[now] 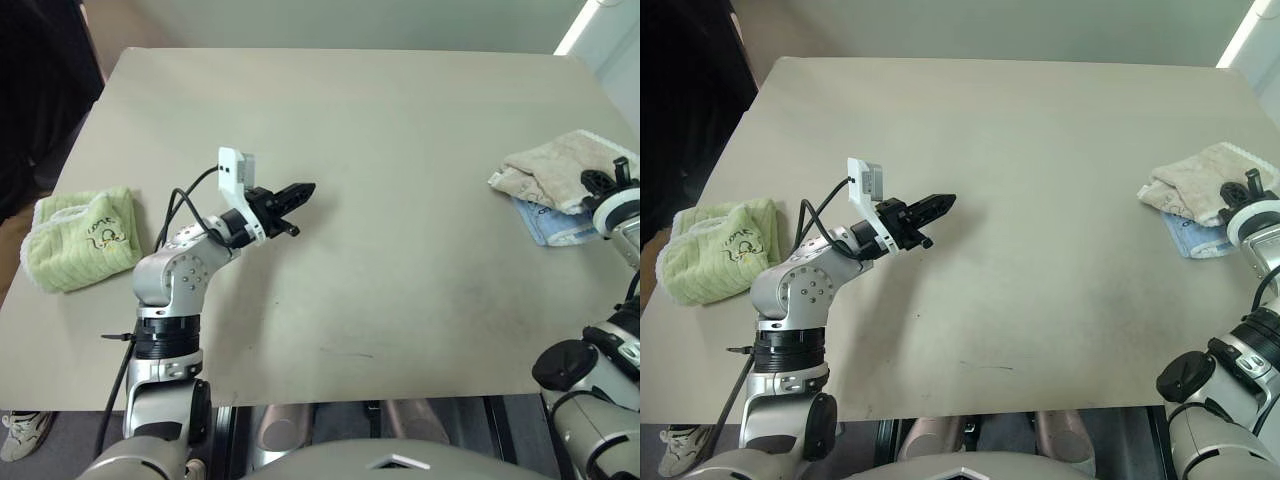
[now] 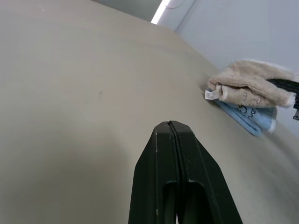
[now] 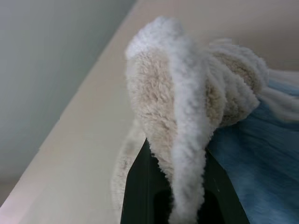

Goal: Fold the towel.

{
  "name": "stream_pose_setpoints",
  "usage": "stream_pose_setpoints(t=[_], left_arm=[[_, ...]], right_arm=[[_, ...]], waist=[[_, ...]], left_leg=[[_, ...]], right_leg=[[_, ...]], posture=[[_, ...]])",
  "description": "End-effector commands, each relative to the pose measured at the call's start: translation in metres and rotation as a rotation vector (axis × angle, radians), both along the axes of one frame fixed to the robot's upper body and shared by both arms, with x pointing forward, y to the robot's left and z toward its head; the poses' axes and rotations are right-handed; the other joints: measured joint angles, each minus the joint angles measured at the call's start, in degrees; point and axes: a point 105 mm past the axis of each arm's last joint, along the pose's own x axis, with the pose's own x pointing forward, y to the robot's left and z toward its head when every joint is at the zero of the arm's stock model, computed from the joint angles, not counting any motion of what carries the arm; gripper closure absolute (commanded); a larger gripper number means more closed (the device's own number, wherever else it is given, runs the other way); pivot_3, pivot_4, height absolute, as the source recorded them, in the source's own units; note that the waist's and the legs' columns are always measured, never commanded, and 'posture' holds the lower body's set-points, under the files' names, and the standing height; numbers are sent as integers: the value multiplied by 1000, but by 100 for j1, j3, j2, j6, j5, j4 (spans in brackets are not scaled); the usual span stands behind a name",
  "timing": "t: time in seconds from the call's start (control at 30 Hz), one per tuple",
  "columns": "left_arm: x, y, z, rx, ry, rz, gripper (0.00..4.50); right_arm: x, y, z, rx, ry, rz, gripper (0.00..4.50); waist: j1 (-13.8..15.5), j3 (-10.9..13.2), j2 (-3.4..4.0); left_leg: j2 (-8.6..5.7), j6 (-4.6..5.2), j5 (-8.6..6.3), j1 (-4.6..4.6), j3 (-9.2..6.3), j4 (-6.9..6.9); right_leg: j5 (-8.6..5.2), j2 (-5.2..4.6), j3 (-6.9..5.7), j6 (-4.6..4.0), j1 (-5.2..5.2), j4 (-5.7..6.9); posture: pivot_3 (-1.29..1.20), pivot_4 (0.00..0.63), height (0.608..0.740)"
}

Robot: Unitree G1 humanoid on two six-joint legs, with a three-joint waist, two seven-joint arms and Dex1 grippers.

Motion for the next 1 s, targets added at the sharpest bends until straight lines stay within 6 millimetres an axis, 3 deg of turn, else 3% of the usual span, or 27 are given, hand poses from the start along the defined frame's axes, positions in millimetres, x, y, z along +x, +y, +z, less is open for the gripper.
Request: stream_pose_setpoints(t=[0.03, 0.1, 0.13, 0.53, 0.57, 0.73, 0.9, 1.0], left_arm=[[0, -1, 8, 0, -37, -2, 4500], [-1, 0, 6, 1, -33, 0, 4500], [-1, 0, 6, 1, -32, 1, 4500], [-2, -5, 3, -4, -22, -12, 4500], [-2, -5, 3, -4, -21, -13, 4500], [-1, -8, 1, -3, -13, -29, 4500], [1, -10, 0, -1, -6, -42, 4500], [4, -9, -1, 8, -3, -33, 4500]], right_arm=[[-12, -15, -24, 3, 95, -92, 4472], [-14, -17, -27, -9, 124, -109, 4472], [-15, -18, -27, -11, 128, -114, 4199], [-23, -17, -3, -49, 32, -144, 188], [-24, -17, -2, -50, 30, -146, 35], [-36, -24, 15, -162, 16, -190, 35], [-57, -41, 39, -414, 46, -316, 35], [-48, -20, 63, -598, -28, -212, 35]], waist=[[6, 1, 1], [7, 6, 10], [6, 7, 13], [7, 7, 13], [7, 7, 13], [19, 9, 16], [24, 9, 17], [18, 10, 17]], left_leg=[[0, 2, -1, 3, 0, 1], [-1, 3, -1, 2, 1, 2], [-2, 3, 0, 2, 3, 3], [-2, 8, -2, 3, 5, 7], [-2, 9, -3, 3, 5, 7], [-2, 14, -6, 1, 6, 7], [-3, 17, -8, 0, 6, 8], [-3, 17, -9, 0, 6, 10]], right_leg=[[-1, 0, 1, 1, 4, 1], [-1, -1, 2, 3, 5, 0], [0, -1, 4, 4, 4, 0], [-6, -2, 5, 17, 11, -1], [-6, -2, 5, 17, 11, -1], [-10, -2, 5, 21, 12, -2], [-12, -4, 5, 24, 13, -4], [-11, -4, 5, 23, 14, -3]], posture=[[0, 150, 740], [0, 150, 740], [0, 150, 740], [0, 150, 740], [0, 150, 740], [0, 150, 740], [0, 150, 740], [0, 150, 740]])
